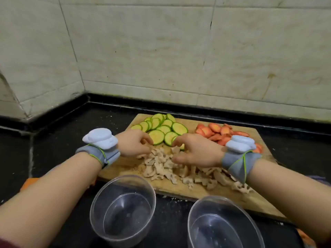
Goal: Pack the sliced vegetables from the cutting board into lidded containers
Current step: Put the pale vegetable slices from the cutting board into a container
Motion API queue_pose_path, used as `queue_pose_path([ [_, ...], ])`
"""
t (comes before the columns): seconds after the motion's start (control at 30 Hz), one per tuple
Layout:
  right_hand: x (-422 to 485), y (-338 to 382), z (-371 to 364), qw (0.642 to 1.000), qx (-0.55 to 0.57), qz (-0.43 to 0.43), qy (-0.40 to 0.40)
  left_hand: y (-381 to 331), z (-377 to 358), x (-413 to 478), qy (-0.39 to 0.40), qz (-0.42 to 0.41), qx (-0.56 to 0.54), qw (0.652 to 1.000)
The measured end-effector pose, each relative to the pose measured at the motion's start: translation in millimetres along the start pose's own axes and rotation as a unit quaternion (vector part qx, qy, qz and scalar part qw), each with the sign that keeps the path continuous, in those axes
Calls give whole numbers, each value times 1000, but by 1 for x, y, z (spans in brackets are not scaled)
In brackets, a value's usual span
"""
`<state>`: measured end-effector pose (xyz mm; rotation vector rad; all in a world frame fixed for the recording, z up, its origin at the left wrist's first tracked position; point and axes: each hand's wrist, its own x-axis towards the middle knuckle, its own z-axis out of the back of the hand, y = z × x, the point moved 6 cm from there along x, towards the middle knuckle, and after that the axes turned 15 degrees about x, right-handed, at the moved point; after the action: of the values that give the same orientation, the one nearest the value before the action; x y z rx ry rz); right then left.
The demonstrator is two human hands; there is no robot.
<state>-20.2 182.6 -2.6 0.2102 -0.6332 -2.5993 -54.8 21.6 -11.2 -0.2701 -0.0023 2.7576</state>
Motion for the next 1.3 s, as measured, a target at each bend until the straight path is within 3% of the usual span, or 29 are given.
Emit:
queue_pose_path([
  [0.23,-2,23,-23,999,-10,-50,-8,-4,-16,-8,81,-54,-60,993],
  [0.3,-2,26,-26,997,-23,-72,-27,-8,-20,-10,90,-71,-33,993],
  [0.7,12,20,-38,987,-8,-140,-83,-9,-20,2,0,-63,-4,998],
  [1.3,20,14,-34,986,36,-94,-135,-4,-18,14,-100,-36,-11,994],
])
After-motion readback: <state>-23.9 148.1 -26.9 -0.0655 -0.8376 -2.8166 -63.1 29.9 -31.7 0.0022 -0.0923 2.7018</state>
